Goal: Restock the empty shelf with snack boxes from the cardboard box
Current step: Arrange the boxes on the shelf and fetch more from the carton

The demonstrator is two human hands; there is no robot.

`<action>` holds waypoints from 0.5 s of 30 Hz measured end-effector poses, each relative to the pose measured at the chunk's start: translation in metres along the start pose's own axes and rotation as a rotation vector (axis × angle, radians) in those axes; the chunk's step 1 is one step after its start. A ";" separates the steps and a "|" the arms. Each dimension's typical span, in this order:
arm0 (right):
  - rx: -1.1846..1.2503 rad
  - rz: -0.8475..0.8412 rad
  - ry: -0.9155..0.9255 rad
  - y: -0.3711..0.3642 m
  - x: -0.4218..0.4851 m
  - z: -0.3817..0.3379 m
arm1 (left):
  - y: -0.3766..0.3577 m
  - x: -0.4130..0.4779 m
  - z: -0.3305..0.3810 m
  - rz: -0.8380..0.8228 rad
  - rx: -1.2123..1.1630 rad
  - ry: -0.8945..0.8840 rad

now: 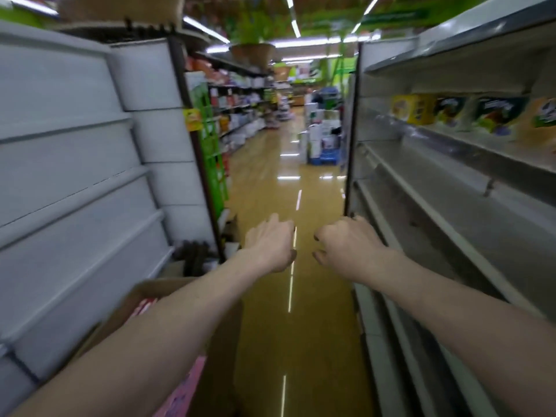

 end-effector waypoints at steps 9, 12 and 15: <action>0.191 -0.101 0.272 -0.042 0.052 -0.162 | -0.068 -0.060 -0.177 -0.307 -0.114 0.288; 0.274 -0.184 0.292 -0.065 0.061 -0.206 | -0.095 -0.083 -0.237 -0.393 -0.164 0.378; 0.356 -0.277 0.305 -0.097 0.069 -0.244 | -0.128 -0.104 -0.290 -0.467 -0.202 0.472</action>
Point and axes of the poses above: each hand's wrist, its own x-axis towards the middle knuckle, its own y-axis out of the back of the hand, z = x × y, the point moved 10 cm from there along x, towards the middle knuckle, and after that the axes turned 13 degrees about y, right-handed, at the moved point
